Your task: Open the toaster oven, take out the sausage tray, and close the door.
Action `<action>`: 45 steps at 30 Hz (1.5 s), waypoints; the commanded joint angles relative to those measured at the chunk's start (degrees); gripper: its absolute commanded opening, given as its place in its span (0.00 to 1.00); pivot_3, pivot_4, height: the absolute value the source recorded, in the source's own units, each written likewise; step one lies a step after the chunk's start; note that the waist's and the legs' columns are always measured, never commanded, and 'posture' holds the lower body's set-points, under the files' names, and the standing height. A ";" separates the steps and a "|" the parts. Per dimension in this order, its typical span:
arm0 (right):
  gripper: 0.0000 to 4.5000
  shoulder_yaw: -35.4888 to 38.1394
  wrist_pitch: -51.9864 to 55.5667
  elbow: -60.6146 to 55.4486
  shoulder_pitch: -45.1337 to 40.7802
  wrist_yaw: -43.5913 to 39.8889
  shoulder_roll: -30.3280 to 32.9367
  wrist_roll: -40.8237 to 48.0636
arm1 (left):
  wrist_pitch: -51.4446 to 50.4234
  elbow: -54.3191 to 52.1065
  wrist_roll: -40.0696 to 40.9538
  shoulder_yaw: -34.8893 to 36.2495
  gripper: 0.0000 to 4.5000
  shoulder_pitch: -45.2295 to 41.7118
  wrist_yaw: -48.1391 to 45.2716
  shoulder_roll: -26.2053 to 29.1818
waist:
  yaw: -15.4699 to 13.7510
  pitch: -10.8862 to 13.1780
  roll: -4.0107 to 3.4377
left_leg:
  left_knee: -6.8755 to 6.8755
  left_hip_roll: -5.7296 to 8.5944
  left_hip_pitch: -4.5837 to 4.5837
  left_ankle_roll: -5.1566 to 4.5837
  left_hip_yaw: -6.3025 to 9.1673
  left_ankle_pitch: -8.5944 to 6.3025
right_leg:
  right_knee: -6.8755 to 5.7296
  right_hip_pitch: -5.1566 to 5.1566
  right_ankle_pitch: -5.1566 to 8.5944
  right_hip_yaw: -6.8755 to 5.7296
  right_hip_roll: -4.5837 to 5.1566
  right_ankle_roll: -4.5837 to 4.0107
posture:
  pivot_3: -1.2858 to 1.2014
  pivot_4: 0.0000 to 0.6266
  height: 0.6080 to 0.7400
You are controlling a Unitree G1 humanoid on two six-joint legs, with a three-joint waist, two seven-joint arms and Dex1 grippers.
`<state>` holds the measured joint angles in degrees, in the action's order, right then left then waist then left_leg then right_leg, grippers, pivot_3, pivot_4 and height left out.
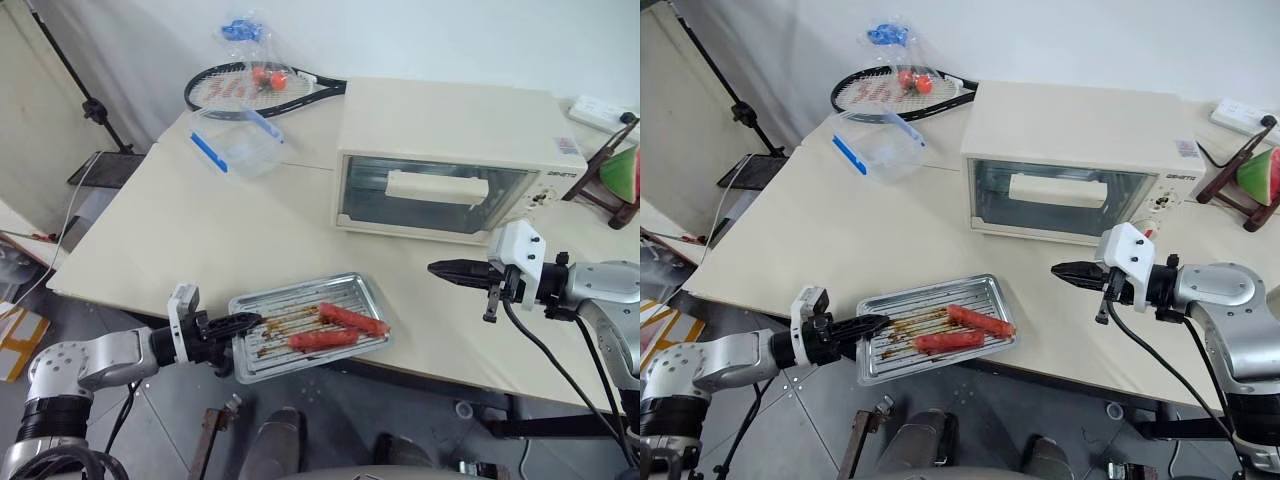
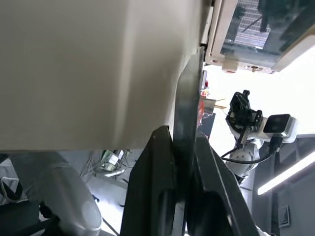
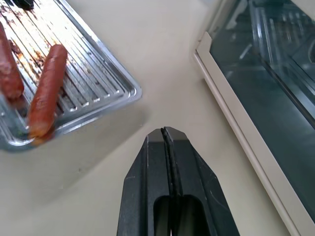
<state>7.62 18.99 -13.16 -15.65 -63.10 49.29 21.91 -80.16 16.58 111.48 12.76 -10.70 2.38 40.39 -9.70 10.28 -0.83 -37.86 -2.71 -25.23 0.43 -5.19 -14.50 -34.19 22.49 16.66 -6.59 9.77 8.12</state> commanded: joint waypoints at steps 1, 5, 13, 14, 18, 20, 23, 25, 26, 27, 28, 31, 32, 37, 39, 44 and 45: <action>0.01 -0.40 -2.07 2.19 -2.49 -2.15 1.12 0.05 | 3.01 -6.57 1.52 6.48 0.00 1.80 -2.31 -0.70 | 1.18 0.04 0.07 | 0.05 0.00 0.00 0.01 0.00 0.01 | 0.03 0.00 0.00 -0.01 0.00 0.00 | 0.52 0.24 1.00; 0.01 -1.79 -4.42 5.39 -3.80 -4.87 1.22 -0.83 | 4.10 -11.12 1.52 9.74 0.00 7.02 -2.49 -1.86 | 2.56 0.15 0.28 | 0.52 0.00 0.04 -0.20 -0.06 0.27 | 0.26 0.06 0.00 -0.05 -0.05 0.02 | 0.52 0.24 1.00; 0.01 -4.22 -6.96 9.61 -7.68 -7.26 0.50 -1.74 | 7.85 -21.07 1.52 14.11 0.00 17.27 -2.69 -4.31 | 5.16 0.33 0.61 | 0.78 -0.07 0.06 -0.11 -0.15 0.31 | 0.30 0.07 -0.01 -0.07 -0.13 0.05 | 0.52 0.24 1.00; 0.01 -4.47 -7.24 10.02 -8.01 -7.50 0.50 -1.84 | 8.29 -21.88 1.52 14.14 0.00 18.09 -2.82 -4.43 | 5.51 0.33 0.61 | 0.79 -0.08 0.09 -0.11 -0.17 0.30 | 0.30 0.07 -0.01 -0.07 -0.13 0.05 | 0.52 0.24 1.00; 0.01 -5.52 -8.19 11.80 -9.56 -8.87 0.46 -2.01 | 10.98 -26.26 1.52 15.27 0.00 21.95 -3.44 -5.73 | 6.60 0.34 0.62 | 0.82 -0.13 0.13 -0.10 -0.30 0.27 | 0.33 0.09 0.03 -0.07 -0.15 0.10 | 0.52 0.24 1.00; 0.01 -6.00 -8.54 12.61 -10.35 -9.60 0.31 -2.31 | 12.14 -28.32 1.52 15.31 0.00 23.67 -3.68 -6.00 | 7.01 0.35 0.64 | 0.81 -0.14 0.15 -0.11 -0.35 0.22 | 0.34 0.10 0.03 -0.08 -0.15 0.10 | 0.52 0.24 1.00; 0.01 -6.54 -9.39 14.05 -11.55 -10.35 0.17 -2.59 | 14.26 -31.80 1.52 15.49 0.00 26.87 -3.98 -6.18 | 7.36 0.35 0.64 | 0.82 -0.18 0.16 -0.11 -0.44 0.18 | 0.37 0.12 0.04 -0.07 -0.15 0.11 | 0.52 0.24 1.00; 0.01 -6.88 -9.69 14.69 -12.28 -10.64 -0.03 -2.64 | 15.51 -33.50 1.52 15.93 0.00 29.15 -4.27 -5.92 | 7.56 0.35 0.64 | 0.81 -0.18 0.17 -0.11 -0.45 0.17 | 0.37 0.12 0.04 -0.06 -0.15 0.12 | 0.52 0.24 1.00; 0.01 -7.04 -9.84 14.99 -12.60 -10.79 -0.13 -2.67 | 16.10 -34.18 1.52 16.24 0.00 30.06 -4.57 -5.82 | 7.68 0.35 0.64 | 0.81 -0.18 0.18 -0.11 -0.46 0.16 | 0.37 0.12 0.04 -0.06 -0.15 0.12 | 0.52 0.24 1.00; 0.01 -7.23 -10.02 15.31 -12.91 -10.95 -0.23 -2.73 | 16.79 -34.70 1.52 16.50 0.00 30.56 -4.72 -5.92 | 7.79 0.35 0.64 | 0.81 -0.19 0.17 -0.11 -0.46 0.15 | 0.38 0.12 0.04 -0.06 -0.15 0.11 | 0.52 0.24 1.00; 0.01 -7.34 -10.16 15.56 -13.10 -11.09 -0.29 -2.78 | 17.37 -35.09 1.52 16.58 0.00 30.88 -4.83 -5.98 | 7.83 0.35 0.64 | 0.81 -0.19 0.18 -0.11 -0.47 0.15 | 0.38 0.12 0.04 -0.05 -0.15 0.11 | 0.52 0.24 1.00; 0.01 -7.70 -10.25 16.23 -13.76 -11.66 -0.50 -2.88 | 18.41 -36.54 1.52 16.08 0.00 31.32 -5.28 -5.04 | 7.93 0.34 0.64 | 0.79 -0.21 0.17 -0.11 -0.47 0.14 | 0.38 0.13 0.05 -0.06 -0.17 0.11 | 0.52 0.24 1.00; 0.01 -7.83 -10.29 16.36 -13.86 -11.94 -0.53 -2.92 | 18.66 -36.78 1.52 15.81 0.00 30.98 -5.39 -4.74 | 7.97 0.34 0.64 | 0.79 -0.21 0.17 -0.11 -0.47 0.13 | 0.37 0.12 0.05 -0.05 -0.17 0.11 | 0.52 0.24 1.00; 0.01 -8.31 -10.26 16.42 -13.24 -12.82 -0.09 -2.86 | 17.10 -34.78 1.52 13.46 0.00 26.97 -7.14 -1.40 | 8.07 0.34 0.64 | 0.78 -0.21 0.18 -0.11 -0.48 0.12 | 0.36 0.13 0.05 -0.05 -0.18 0.11 | 0.52 0.24 1.00; 0.01 -8.15 -10.41 16.24 -12.48 -13.04 0.33 -2.75 | 16.01 -32.73 1.52 12.35 0.00 23.99 -7.74 -0.03 | 8.09 0.34 0.64 | 0.77 -0.21 0.18 -0.11 -0.50 0.12 | 0.35 0.13 0.05 -0.04 -0.18 0.11 | 0.52 0.24 1.00; 0.01 -6.82 -10.37 15.03 -9.96 -12.55 1.50 -2.57 | 11.01 -23.93 1.52 7.20 0.00 11.98 -8.24 3.53 | 8.03 0.34 0.65 | 0.76 -0.21 0.19 -0.12 -0.52 0.11 | 0.31 0.13 0.05 -0.05 -0.19 0.12 | 0.52 0.24 1.00; 0.01 -6.44 -10.35 14.75 -9.42 -12.16 1.74 -2.63 | 9.77 -21.83 1.52 5.77 0.00 9.24 -8.48 4.07 | 8.09 0.34 0.65 | 0.75 -0.20 0.19 -0.12 -0.54 0.11 | 0.31 0.13 0.05 -0.05 -0.19 0.12 | 0.52 0.24 1.00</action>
<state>-1.20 9.00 3.51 -25.16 -75.55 49.69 18.94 -68.70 -6.47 111.29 19.61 0.02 -4.51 43.86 -1.61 10.62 -0.18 -37.11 -2.92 -25.02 0.30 -5.76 -14.39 -33.89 22.63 16.71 -6.63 9.58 8.24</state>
